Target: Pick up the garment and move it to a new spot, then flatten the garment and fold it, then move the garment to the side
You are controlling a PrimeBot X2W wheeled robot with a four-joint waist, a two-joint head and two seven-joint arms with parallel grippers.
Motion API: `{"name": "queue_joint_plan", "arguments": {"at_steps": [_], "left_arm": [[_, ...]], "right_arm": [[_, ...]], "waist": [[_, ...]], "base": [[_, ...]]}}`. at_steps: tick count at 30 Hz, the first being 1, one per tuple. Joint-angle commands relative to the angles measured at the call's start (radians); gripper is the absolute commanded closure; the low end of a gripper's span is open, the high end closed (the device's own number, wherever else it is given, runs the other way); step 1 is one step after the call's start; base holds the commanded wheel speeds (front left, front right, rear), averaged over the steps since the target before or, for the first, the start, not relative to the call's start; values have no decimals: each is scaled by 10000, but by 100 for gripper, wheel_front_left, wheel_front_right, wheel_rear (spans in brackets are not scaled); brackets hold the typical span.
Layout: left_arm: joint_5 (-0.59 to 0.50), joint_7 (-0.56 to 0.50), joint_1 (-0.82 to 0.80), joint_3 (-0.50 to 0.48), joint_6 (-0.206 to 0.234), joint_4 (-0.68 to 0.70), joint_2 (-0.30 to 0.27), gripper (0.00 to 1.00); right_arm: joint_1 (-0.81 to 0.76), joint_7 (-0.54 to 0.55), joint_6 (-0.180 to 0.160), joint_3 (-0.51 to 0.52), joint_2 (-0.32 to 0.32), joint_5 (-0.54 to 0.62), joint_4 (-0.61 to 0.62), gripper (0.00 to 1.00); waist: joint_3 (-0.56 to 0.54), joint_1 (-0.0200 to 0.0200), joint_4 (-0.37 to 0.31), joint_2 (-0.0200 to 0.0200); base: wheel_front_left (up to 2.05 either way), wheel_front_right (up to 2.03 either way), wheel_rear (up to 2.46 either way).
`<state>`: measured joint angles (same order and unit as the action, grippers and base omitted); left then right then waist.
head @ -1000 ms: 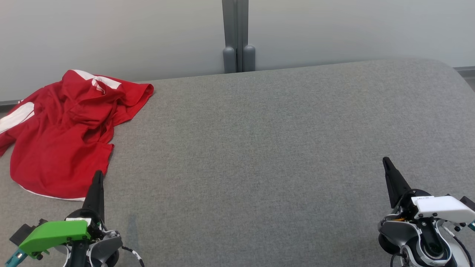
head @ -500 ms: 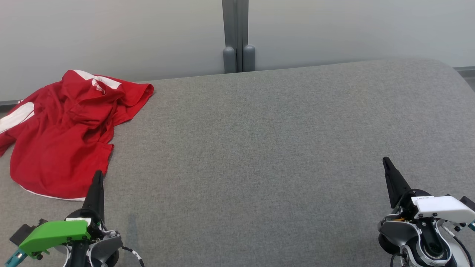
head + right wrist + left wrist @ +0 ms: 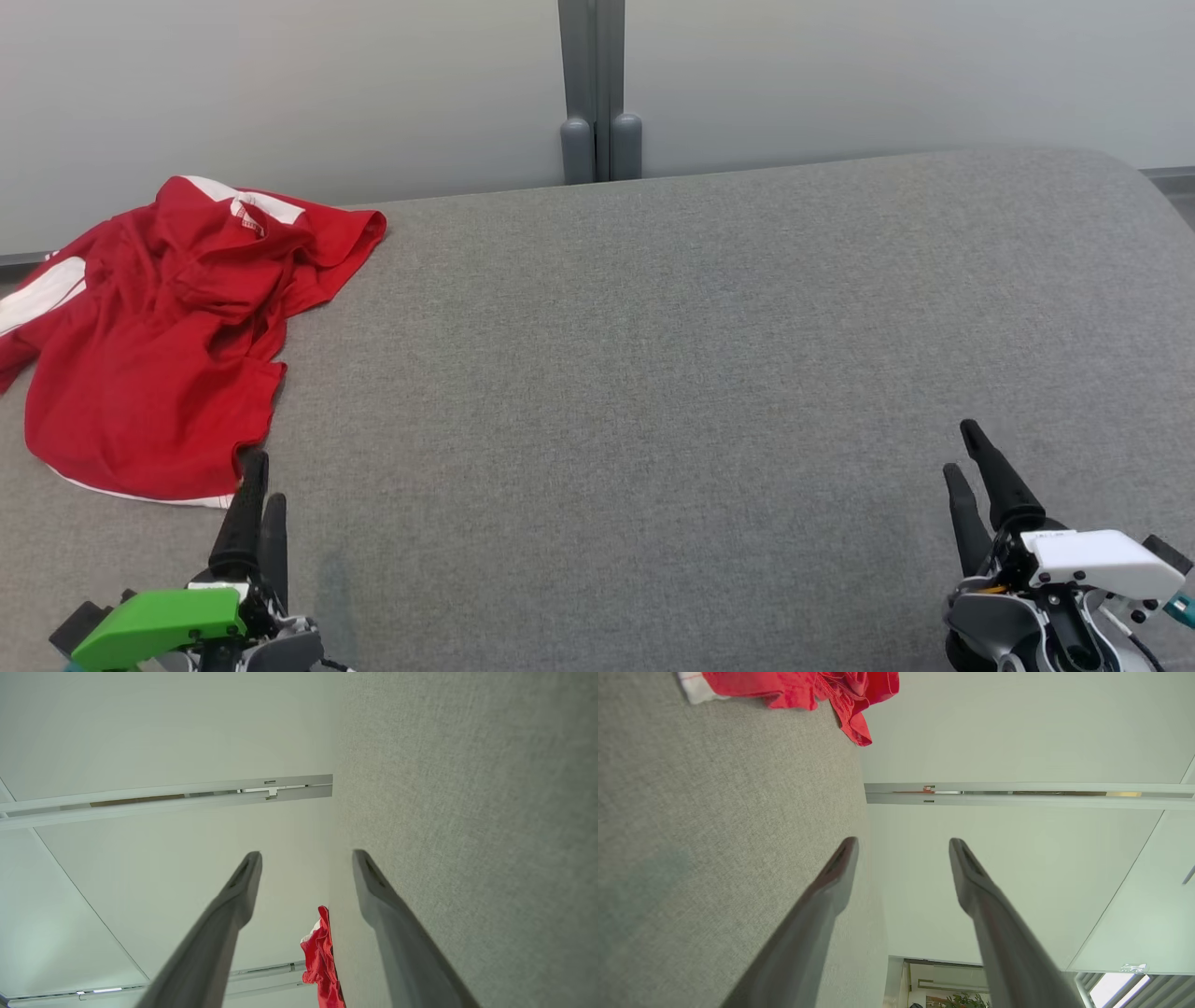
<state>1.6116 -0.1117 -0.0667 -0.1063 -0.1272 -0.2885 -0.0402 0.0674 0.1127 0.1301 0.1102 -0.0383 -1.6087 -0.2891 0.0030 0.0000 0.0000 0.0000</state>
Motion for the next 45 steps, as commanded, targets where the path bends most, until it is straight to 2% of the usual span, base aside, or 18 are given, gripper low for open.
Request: {"name": "queue_joint_plan", "arguments": {"at_steps": [1, 12, 22, 32, 38, 45], "left_arm": [[-47, 119, -85, 109, -3, 185, -26, 0], [-536, 650, 160, 534, 69, 647, -40, 0], [-2170, 1081, 265, 865, 425, 1361, -53, 0], [-4206, 1476, 400, 1410, 930, 1936, -65, 0], [-5326, 1692, 475, 1643, 1105, 2165, -72, 0], [-6484, 1924, 589, 1866, 1265, 2230, -78, 0]], "right_arm": [[94, -119, 2, -117, -27, 36, 170, 0], [-83, -652, 3, -460, -44, 535, 417, 0], [-177, -1089, 4, -557, -59, 1678, 840, 0], [-283, -1481, 4, -788, -71, 3674, 1329, 0], [-340, -1701, 4, -1036, -78, 5138, 1597, 0], [-443, -1929, 5, -1270, -85, 6289, 1738, 0]], "waist": [[-3, 0, 0, 0], [-11, 0, -2, 0], [-10, 0, -1, 0], [-5, 0, 2, 0], [1, 0, 6, 0], [-5, 0, 6, 0]], "base": [[0, 0, 0], [0, 0, 0], [0, 0, 0], [0, 0, 0], [0, 0, 0], [0, 0, 0]]}}
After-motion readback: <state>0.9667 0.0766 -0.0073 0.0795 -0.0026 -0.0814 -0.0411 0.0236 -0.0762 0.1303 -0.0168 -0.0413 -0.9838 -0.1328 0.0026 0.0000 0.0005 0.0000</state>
